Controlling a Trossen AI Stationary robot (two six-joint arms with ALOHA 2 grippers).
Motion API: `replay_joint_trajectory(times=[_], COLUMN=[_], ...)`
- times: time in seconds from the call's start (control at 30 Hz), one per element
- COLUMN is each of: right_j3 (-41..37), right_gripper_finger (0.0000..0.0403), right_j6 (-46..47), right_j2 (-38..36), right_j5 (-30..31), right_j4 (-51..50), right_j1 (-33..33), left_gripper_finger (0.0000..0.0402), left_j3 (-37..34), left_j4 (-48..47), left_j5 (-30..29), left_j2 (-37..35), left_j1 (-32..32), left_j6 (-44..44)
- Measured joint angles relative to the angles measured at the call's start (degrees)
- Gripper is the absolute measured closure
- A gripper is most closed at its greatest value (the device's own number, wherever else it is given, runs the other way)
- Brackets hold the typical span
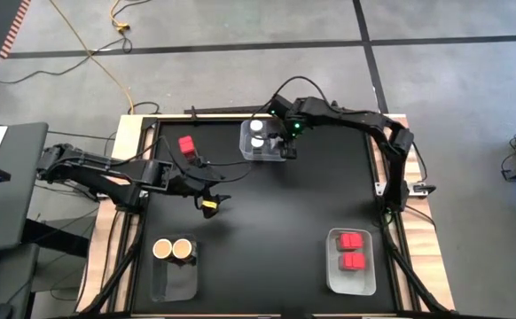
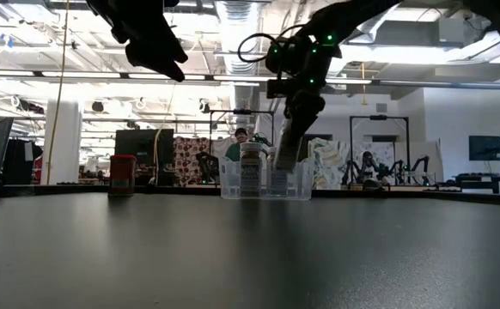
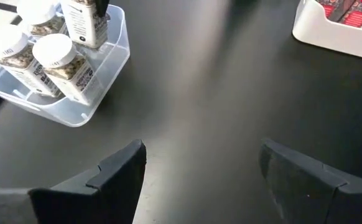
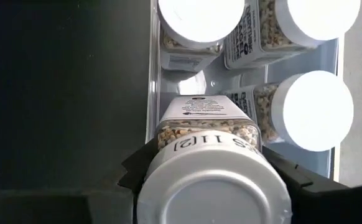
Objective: Sort spices by type
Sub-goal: Put the white spice bottle into the transparent bin
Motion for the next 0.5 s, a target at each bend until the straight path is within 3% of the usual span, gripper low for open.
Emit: replay_joint_trajectory(times=[0.5], right_j3=[-0.02], right_gripper_finger=[0.0182], right_j6=[-0.41], right_j2=[5.73], right_j5=[-1.05], right_j4=[1.60], right_j1=[-0.42], left_gripper_finger=[0.0106], left_j3=[0.00], left_j4=[-0.09], left_j5=[-0.03], left_j2=[0.00], left_j1=[0.00], left_j6=[-0.74])
